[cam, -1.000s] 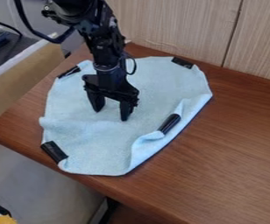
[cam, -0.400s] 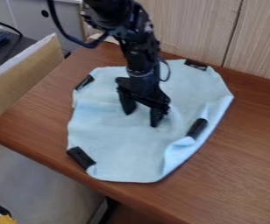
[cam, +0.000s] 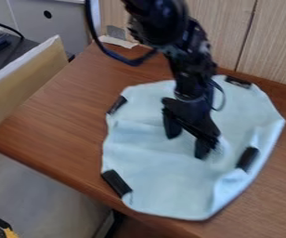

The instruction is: Move the cloth from the left side to the right side

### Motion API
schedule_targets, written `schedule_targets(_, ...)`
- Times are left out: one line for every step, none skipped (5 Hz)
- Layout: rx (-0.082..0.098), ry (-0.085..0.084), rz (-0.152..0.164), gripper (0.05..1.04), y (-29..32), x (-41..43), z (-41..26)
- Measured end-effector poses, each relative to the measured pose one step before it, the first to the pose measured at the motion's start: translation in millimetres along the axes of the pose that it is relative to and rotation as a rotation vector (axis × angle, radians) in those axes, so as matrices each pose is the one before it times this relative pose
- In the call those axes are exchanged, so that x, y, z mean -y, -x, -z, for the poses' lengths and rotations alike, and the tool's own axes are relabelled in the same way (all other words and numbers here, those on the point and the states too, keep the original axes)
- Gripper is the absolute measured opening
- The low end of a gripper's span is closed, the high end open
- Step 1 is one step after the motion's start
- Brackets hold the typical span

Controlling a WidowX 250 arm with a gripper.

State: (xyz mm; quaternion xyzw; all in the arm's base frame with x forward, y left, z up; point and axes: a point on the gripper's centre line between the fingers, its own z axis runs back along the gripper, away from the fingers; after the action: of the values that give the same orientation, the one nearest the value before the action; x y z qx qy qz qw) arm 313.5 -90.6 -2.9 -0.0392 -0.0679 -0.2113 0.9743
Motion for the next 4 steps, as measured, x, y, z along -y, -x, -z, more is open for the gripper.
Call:
schedule_targets(-0.0196,0.0134,0.0508,0.999,7.04,22.72,-0.19)
schedule_targets(-0.0091,-0.0034,-0.0145,0.996,4.95,1.52,-1.25)
schedule_targets(-0.0066,-0.0149,-0.0020,0.999,2.45,-1.84,-4.52)
schedule_targets(0.0262,-0.0008,-0.0054,0.999,-3.14,1.11,-19.95)
